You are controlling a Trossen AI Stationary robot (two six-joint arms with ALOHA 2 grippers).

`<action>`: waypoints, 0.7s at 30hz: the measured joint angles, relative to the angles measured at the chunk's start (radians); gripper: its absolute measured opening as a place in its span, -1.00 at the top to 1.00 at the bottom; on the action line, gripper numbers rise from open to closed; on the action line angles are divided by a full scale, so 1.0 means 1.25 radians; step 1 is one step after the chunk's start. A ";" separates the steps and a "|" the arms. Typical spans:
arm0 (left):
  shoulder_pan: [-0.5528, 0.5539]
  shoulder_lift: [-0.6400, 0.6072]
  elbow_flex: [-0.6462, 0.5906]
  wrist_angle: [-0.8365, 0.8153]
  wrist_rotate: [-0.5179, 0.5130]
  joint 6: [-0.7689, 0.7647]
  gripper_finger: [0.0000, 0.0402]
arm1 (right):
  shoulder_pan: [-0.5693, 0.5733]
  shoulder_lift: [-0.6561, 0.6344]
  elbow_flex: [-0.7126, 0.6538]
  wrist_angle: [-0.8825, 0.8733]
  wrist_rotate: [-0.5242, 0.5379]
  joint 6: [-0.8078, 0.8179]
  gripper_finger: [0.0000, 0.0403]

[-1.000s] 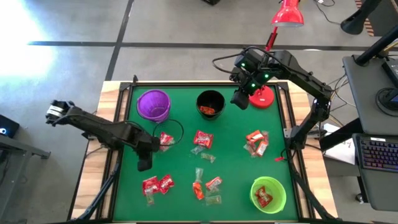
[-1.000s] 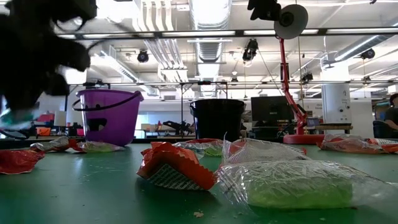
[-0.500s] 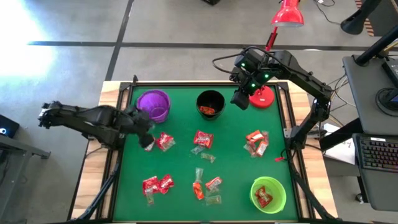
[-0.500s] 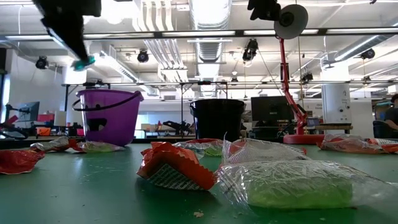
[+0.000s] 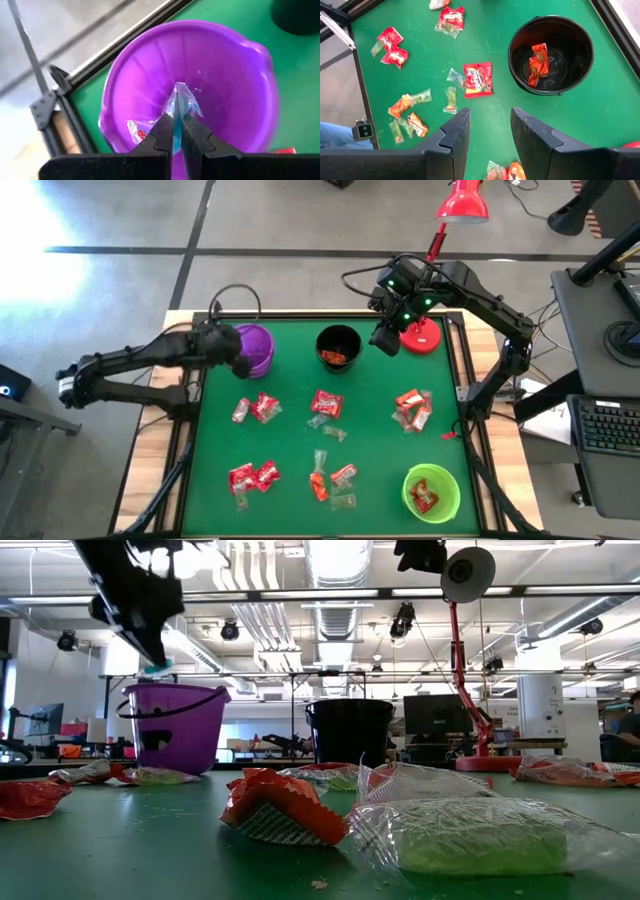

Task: Sort candy
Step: Put the blue gummy into the violet bucket, then put the orange chocolate into the black bucket

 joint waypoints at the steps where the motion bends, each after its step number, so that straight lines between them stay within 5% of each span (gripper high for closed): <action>1: 0.029 0.003 -0.007 0.027 0.026 0.016 1.00 | 0.000 0.000 0.000 0.000 0.000 0.000 0.33; 11: 0.120 0.026 -0.025 0.147 0.157 0.100 0.98 | 0.000 0.000 0.000 -0.007 0.000 0.001 0.33; 21: 0.120 0.014 -0.023 0.147 0.161 0.095 0.58 | 0.015 0.000 0.000 -0.008 -0.001 0.007 0.33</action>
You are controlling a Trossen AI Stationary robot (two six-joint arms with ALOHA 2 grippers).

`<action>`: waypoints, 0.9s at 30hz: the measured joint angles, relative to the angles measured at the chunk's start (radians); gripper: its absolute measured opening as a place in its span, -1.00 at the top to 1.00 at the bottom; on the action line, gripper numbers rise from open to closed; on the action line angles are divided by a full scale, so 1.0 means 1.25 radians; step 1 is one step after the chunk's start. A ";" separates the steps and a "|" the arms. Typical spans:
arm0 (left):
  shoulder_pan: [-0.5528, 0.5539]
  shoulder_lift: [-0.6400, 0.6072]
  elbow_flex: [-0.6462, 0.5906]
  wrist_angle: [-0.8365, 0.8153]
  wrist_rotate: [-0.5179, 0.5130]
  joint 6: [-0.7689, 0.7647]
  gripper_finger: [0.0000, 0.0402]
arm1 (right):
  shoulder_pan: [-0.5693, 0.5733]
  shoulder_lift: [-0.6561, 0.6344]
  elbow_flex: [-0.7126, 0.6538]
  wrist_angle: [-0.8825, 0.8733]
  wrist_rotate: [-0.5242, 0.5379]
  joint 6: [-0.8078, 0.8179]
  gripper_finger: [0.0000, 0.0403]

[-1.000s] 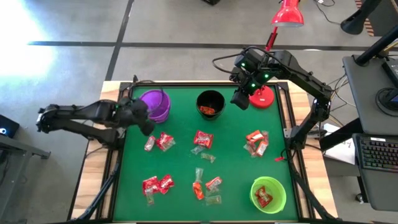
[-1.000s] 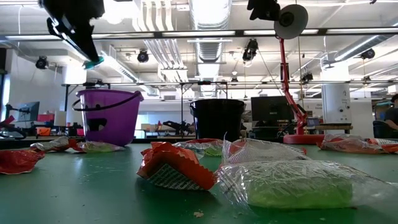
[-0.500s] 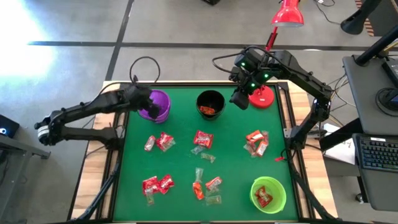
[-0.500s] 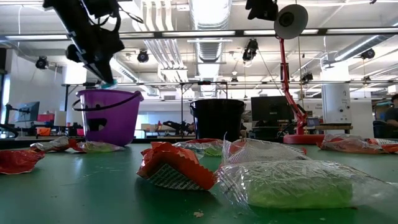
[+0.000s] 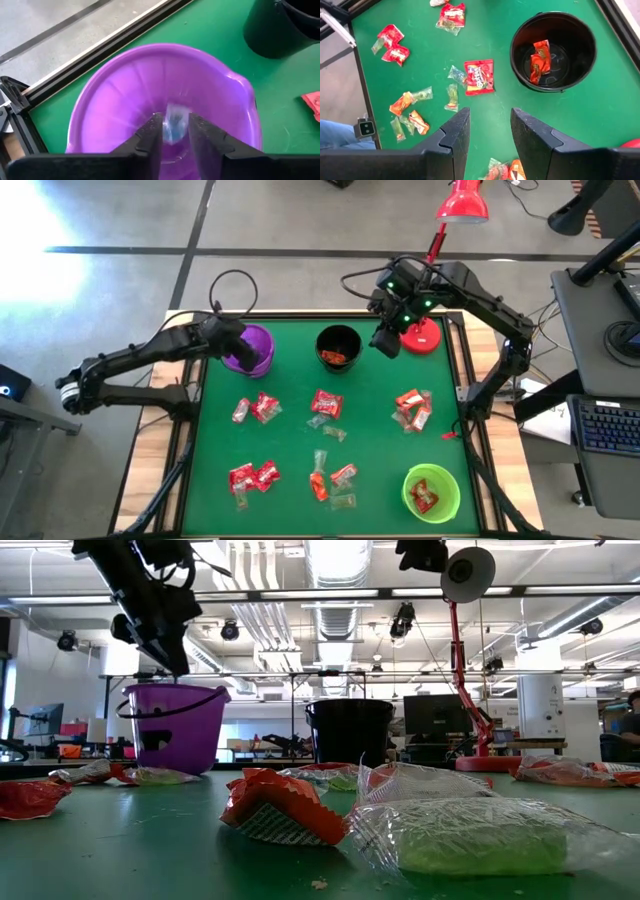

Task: Sort candy
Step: Put the orange chocolate into the black bucket

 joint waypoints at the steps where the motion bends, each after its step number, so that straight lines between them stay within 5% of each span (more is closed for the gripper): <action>1: -0.001 -0.002 0.002 -0.001 0.010 0.004 0.54 | 0.007 0.000 0.000 0.000 -0.001 0.000 0.33; 10: -0.020 -0.012 0.061 0.000 0.135 0.070 0.40 | 0.146 0.000 -0.053 0.007 -0.003 -0.023 0.33; 27: -0.023 -0.011 0.101 -0.007 0.139 0.119 0.41 | 0.385 0.001 -0.391 0.294 -0.050 -0.014 0.33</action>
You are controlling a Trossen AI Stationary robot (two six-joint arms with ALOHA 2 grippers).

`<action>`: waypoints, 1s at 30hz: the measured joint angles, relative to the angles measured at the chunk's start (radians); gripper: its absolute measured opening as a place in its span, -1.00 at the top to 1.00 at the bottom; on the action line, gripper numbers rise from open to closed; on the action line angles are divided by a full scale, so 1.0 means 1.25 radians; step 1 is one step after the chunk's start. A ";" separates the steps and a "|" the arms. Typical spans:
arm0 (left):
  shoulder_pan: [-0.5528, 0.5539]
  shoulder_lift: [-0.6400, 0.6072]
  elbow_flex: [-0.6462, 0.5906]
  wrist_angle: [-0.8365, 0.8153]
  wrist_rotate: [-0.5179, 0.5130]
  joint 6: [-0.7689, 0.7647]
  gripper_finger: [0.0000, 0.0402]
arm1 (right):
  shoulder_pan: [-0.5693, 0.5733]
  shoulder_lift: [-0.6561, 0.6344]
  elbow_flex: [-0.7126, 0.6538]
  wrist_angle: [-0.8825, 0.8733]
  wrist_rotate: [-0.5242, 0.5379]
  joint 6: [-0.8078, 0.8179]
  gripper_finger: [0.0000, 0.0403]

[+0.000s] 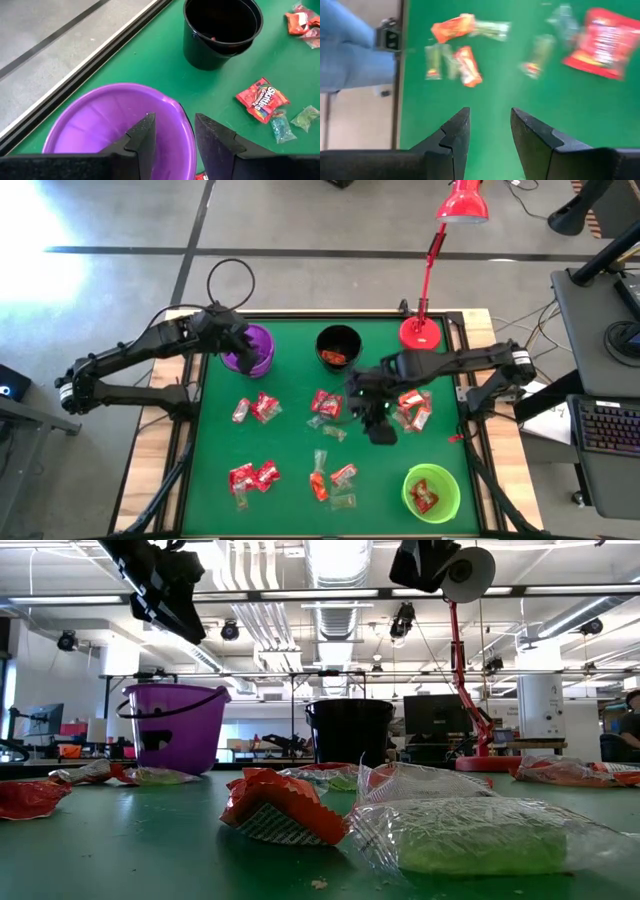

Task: Sort candy
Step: Put the orange chocolate into the black bucket

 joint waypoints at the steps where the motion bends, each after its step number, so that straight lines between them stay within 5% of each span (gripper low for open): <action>1: 0.000 0.001 0.000 0.000 0.000 0.000 0.41 | 0.008 0.000 -0.017 0.025 -0.012 -0.001 0.33; 14: 0.000 0.001 0.000 0.001 -0.002 -0.079 0.41 | 0.028 0.043 -0.158 0.331 -0.013 0.007 0.33; 30: 0.000 0.001 -0.001 0.002 -0.001 -0.130 0.41 | 0.143 0.209 -0.171 0.461 -0.013 -0.026 0.33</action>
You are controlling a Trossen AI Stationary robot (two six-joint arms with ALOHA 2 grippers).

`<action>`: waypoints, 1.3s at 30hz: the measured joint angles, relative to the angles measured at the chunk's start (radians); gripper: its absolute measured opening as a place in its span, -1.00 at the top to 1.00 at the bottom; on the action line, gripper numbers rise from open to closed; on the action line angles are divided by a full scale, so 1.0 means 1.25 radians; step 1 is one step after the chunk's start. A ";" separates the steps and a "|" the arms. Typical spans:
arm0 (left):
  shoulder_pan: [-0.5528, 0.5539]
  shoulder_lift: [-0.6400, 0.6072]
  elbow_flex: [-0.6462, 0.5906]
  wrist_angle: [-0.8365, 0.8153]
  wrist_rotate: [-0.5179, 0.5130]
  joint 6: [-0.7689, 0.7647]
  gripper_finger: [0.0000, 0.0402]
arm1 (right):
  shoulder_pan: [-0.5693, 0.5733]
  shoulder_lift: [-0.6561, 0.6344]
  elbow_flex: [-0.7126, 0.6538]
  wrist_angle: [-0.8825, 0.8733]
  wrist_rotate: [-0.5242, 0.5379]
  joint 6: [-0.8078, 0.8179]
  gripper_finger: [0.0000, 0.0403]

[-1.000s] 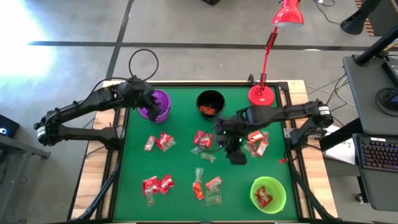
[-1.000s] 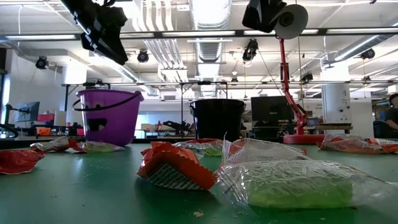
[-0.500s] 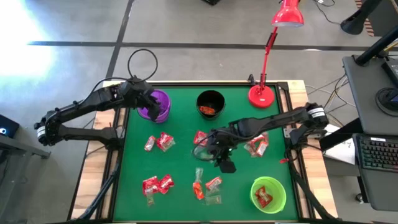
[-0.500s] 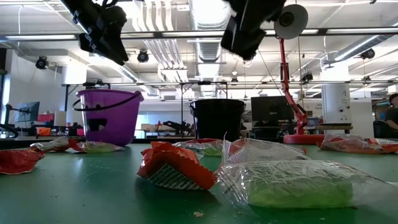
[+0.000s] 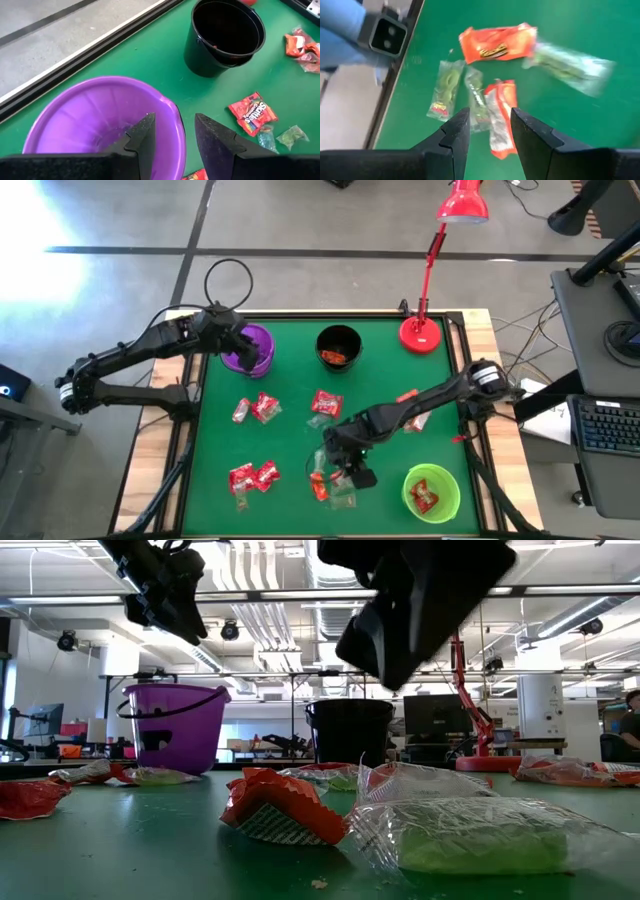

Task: Sort candy
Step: Put the orange chocolate into the black bucket

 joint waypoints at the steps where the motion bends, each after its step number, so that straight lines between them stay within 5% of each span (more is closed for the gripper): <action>1: 0.000 0.000 0.000 -0.002 0.000 -0.005 0.41 | 0.005 0.010 -0.001 0.003 0.000 -0.002 0.33; 20: -0.014 0.000 -0.001 -0.003 0.018 -0.030 0.41 | -0.007 0.128 -0.002 0.047 -0.002 -0.007 0.35; 31: -0.014 0.000 -0.001 -0.026 0.021 -0.015 0.41 | -0.038 0.109 -0.007 0.032 -0.029 0.045 0.88; 39: -0.030 0.000 -0.001 -0.035 0.023 -0.027 0.41 | -0.049 0.026 -0.003 0.009 -0.024 0.080 0.92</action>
